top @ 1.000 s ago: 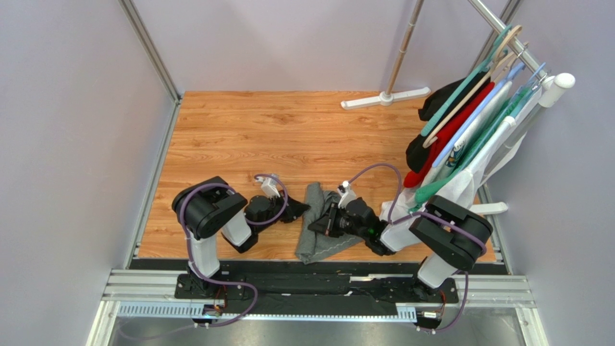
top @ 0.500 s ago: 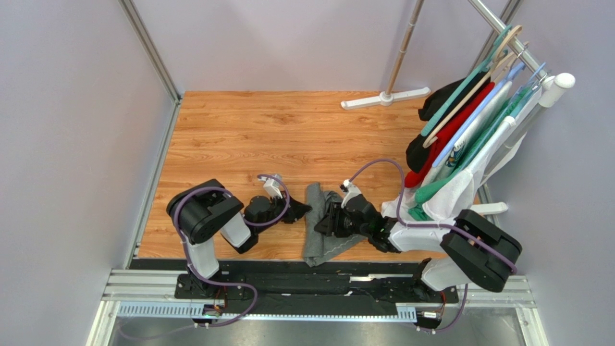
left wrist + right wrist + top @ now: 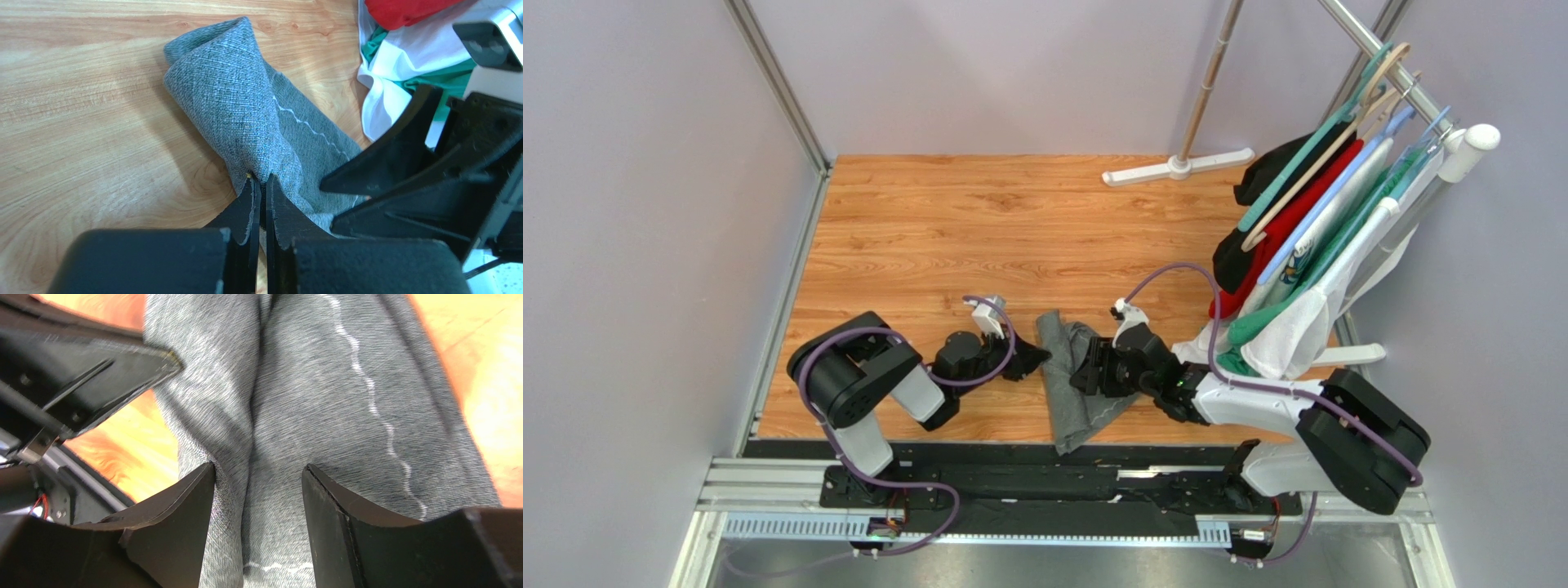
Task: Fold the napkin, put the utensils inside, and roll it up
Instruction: Roll the napkin with the utensil
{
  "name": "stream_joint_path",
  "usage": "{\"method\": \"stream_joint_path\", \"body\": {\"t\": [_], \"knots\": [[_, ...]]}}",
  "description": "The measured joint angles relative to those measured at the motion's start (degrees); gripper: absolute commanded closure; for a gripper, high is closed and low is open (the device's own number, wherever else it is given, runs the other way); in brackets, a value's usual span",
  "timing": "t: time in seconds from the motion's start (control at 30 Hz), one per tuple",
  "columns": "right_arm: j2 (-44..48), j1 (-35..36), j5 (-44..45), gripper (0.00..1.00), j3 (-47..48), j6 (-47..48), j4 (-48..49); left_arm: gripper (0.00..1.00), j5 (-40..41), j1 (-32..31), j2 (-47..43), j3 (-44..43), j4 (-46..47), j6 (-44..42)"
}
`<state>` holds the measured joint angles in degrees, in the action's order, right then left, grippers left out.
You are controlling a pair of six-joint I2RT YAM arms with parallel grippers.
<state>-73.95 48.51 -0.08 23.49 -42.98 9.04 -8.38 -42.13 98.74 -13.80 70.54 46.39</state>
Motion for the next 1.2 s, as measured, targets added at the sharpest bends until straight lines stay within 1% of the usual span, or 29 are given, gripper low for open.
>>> {"method": "stream_joint_path", "body": {"t": [0.1, 0.3, 0.33, 0.4, 0.53, 0.67, 0.77, 0.87, 1.0, 1.2], "knots": [[-1.7, -1.7, -0.9, 0.42, 0.5, 0.5, 0.3, 1.00, -0.2, 0.0, 0.0, 0.0, -0.5, -1.3], [-6.1, -5.2, -4.7, 0.41, 2.1, 1.2, 4.2, 1.00, -0.8, 0.1, -0.3, -0.3, -2.1, -3.8], [-6.6, -5.5, -5.1, 0.38, 2.3, 1.4, 4.8, 1.00, -0.9, 0.1, -0.4, -0.3, -2.6, -4.0], [-7.0, -5.8, -6.1, 0.35, 2.4, 2.3, 5.6, 1.00, -0.9, 0.1, -0.6, -0.4, -3.6, -4.2], [-5.6, -5.9, -7.0, 0.34, 2.3, 4.3, 4.8, 1.00, -0.7, 0.1, -2.7, -2.3, -9.1, -4.1], [1.4, -4.4, -4.7, 0.35, 1.8, 6.3, -0.6, 1.00, -0.3, 0.1, -6.1, -4.0, -16.2, -4.4], [5.1, -0.1, 0.4, 0.36, 4.6, 7.8, -6.7, 1.00, 0.0, 0.0, -9.1, -5.1, -21.9, -5.0], [4.6, 5.5, 5.2, 0.38, 8.7, 8.6, -10.7, 1.00, 0.4, 0.0, -11.2, -6.4, -26.8, -5.7], [-1.6, 13.6, 12.7, 0.38, 16.0, 8.7, -15.1, 1.00, 0.5, 0.0, -11.8, -7.8, -30.7, -5.9], [-10.7, 22.0, 22.4, 0.38, 24.3, 8.2, -22.6, 1.00, 0.6, 0.0, -11.8, -8.3, -32.5, -5.8]]}}
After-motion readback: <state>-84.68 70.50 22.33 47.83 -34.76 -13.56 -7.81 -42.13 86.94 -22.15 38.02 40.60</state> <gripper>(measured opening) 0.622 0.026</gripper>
